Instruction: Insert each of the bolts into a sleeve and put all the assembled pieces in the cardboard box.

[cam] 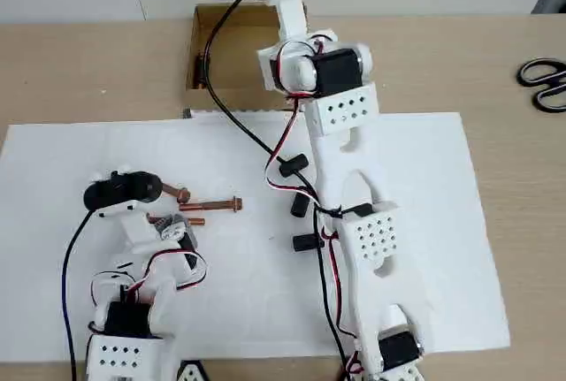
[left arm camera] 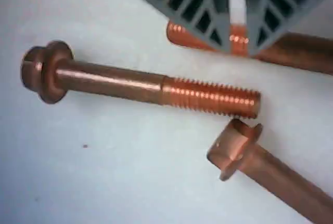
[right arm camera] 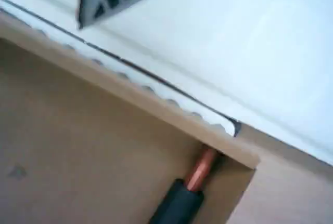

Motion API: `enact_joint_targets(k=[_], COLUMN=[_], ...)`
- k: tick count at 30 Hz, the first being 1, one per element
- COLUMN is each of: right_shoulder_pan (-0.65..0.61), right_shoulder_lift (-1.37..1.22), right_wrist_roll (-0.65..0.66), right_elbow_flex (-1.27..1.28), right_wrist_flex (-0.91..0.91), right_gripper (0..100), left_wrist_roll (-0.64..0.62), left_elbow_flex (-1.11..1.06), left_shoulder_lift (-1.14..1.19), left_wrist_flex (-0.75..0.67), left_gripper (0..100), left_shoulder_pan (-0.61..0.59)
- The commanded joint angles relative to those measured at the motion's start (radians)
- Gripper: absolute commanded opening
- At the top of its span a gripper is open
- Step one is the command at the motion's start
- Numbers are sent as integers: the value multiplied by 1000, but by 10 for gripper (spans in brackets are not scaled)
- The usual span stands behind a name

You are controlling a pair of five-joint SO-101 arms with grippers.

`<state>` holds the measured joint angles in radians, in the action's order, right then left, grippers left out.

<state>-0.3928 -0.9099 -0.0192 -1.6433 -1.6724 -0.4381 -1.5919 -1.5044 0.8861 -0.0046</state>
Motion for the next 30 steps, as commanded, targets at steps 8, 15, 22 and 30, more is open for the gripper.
enact_joint_targets(k=[8, 15, 22, 30], right_shoulder_pan=[-16, -22, -19, -19], right_shoulder_lift=[143, 208, 278, 510], right_wrist_roll=[11, 12, 12, 12], right_elbow_flex=[-38, -37, 25, 339], right_wrist_flex=[-30, -36, -41, -41], right_gripper=[180, 180, 180, 180], left_wrist_roll=[-6, -6, -6, -6], left_elbow_flex=[5, 5, 5, 5], left_shoulder_lift=[-9, -9, -9, -9], left_wrist_flex=[-26, -26, -26, -26], left_gripper=[7, 7, 7, 7], left_shoulder_pan=[-6, -6, -6, -6])
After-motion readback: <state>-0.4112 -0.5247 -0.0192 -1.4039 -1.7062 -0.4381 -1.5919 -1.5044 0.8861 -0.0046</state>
